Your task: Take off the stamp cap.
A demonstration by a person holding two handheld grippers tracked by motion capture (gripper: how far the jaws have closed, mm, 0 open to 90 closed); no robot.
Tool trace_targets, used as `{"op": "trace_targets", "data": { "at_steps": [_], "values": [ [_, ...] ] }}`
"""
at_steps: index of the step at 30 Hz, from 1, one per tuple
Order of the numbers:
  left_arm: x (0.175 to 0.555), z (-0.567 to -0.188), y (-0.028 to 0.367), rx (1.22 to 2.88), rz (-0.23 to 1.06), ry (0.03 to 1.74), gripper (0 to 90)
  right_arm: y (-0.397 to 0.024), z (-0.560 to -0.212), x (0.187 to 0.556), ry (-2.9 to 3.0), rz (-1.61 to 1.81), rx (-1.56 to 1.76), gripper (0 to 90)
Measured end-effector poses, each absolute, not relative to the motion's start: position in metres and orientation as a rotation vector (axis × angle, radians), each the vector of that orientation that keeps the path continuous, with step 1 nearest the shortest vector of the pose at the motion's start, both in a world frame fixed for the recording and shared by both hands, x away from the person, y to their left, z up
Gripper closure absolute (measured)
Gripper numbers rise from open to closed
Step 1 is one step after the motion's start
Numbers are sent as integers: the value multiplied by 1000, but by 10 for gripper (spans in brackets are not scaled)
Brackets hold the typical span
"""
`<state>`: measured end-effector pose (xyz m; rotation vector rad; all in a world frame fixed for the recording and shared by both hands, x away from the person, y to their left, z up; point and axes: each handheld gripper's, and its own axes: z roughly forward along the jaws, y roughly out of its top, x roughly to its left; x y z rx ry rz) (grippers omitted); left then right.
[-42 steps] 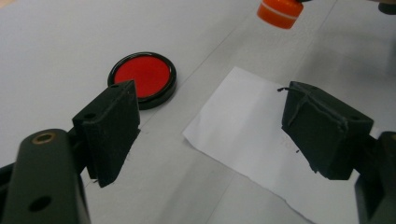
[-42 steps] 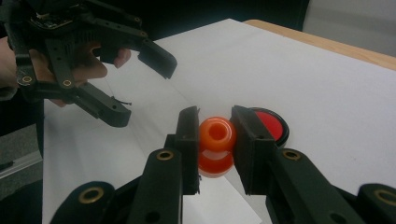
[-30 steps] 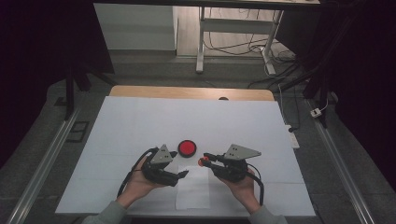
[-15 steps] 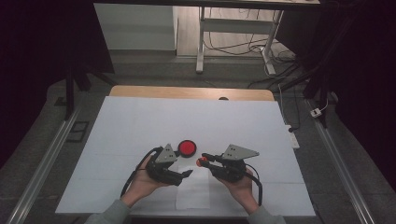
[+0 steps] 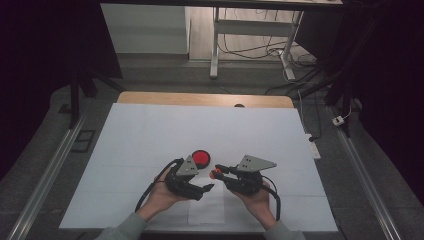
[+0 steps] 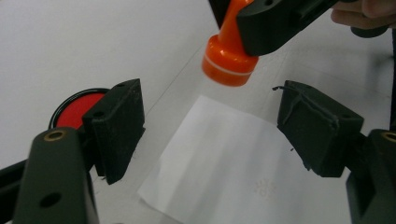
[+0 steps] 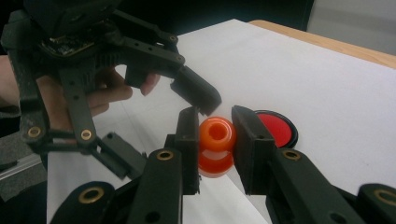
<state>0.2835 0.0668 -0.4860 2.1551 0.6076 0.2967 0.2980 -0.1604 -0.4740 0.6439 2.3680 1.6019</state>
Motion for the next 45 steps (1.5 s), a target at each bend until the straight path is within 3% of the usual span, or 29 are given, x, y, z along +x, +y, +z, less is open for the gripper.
{"op": "trace_targets", "data": {
  "at_steps": [16, 32, 45],
  "values": [
    [286, -491, 54, 2169, 310, 604, 243, -161, -475, 298, 2373, 1598, 646, 718],
    [286, -493, 52, 2163, 341, 576, 426, -162, -475, 299, 2374, 1596, 647, 718],
    [286, -494, 50, 2173, 365, 553, 476, -161, -476, 299, 2376, 1595, 647, 718]
  ]
}}
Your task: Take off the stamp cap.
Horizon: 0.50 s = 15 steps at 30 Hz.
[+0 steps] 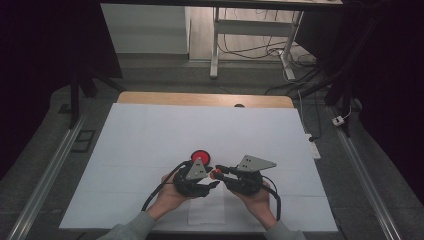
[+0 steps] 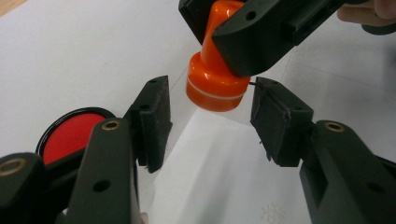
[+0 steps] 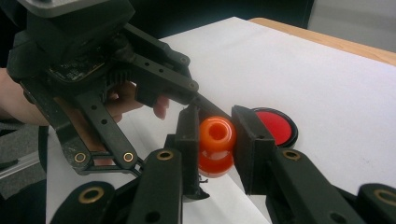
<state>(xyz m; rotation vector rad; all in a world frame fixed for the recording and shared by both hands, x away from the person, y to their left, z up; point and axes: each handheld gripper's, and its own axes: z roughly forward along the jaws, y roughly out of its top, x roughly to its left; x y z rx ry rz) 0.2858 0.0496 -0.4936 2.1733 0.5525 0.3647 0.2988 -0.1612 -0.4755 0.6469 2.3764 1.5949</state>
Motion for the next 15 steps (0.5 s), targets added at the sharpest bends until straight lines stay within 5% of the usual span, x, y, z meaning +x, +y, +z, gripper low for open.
{"op": "trace_targets", "data": {
  "at_steps": [15],
  "values": [
    [285, -494, 49, 2172, 379, 554, 514, -161, -477, 299, 2384, 1592, 646, 718]
  ]
}}
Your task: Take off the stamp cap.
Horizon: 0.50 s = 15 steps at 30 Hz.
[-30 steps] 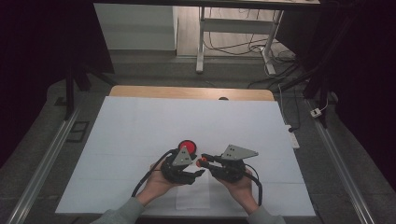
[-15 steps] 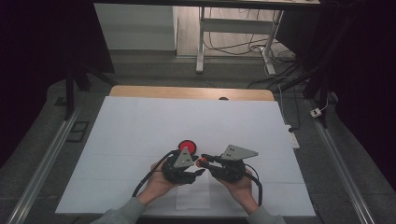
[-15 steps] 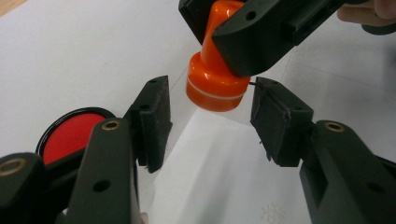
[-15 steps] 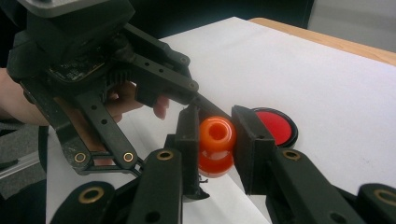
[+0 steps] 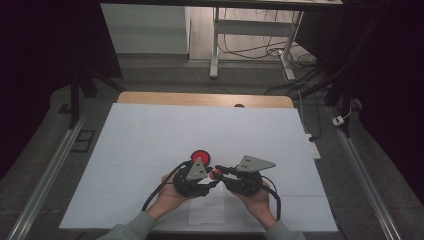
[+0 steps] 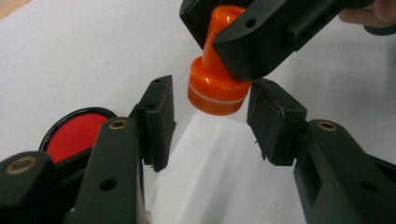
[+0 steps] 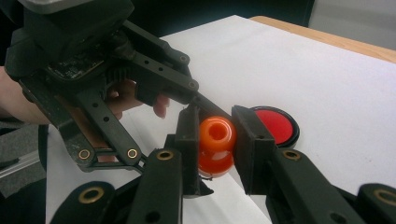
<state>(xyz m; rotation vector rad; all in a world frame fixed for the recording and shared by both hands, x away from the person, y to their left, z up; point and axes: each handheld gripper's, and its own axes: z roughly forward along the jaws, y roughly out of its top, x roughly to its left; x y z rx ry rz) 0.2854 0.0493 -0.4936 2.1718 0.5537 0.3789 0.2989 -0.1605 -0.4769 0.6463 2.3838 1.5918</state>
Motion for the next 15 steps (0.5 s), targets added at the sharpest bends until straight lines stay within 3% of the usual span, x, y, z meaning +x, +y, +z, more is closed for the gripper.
{"op": "trace_targets", "data": {
  "at_steps": [15],
  "values": [
    [285, -495, 48, 2177, 384, 550, 575, -160, -477, 299, 2384, 1597, 648, 718]
  ]
}}
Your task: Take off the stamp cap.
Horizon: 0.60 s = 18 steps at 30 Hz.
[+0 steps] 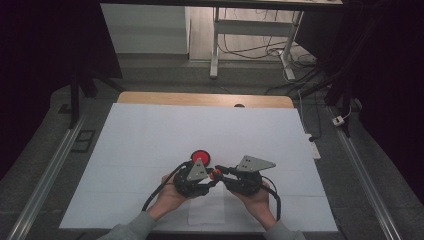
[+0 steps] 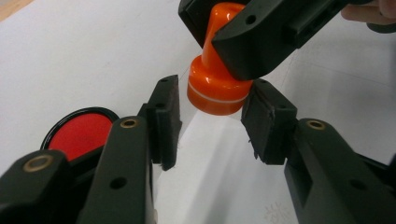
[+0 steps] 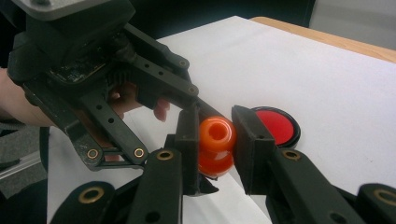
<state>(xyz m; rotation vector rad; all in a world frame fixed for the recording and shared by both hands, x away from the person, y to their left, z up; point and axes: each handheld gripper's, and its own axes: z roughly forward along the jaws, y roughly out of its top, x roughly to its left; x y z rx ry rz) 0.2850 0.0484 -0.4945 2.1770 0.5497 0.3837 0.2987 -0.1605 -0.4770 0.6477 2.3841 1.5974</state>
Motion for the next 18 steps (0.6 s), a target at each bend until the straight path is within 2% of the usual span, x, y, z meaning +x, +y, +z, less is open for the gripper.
{"op": "trace_targets", "data": {
  "at_steps": [7, 18],
  "values": [
    [284, -495, 48, 2185, 390, 537, 622, -160, -477, 299, 2385, 1599, 649, 718],
    [283, -495, 47, 2194, 421, 525, 635, -161, -478, 299, 2383, 1608, 658, 719]
  ]
}}
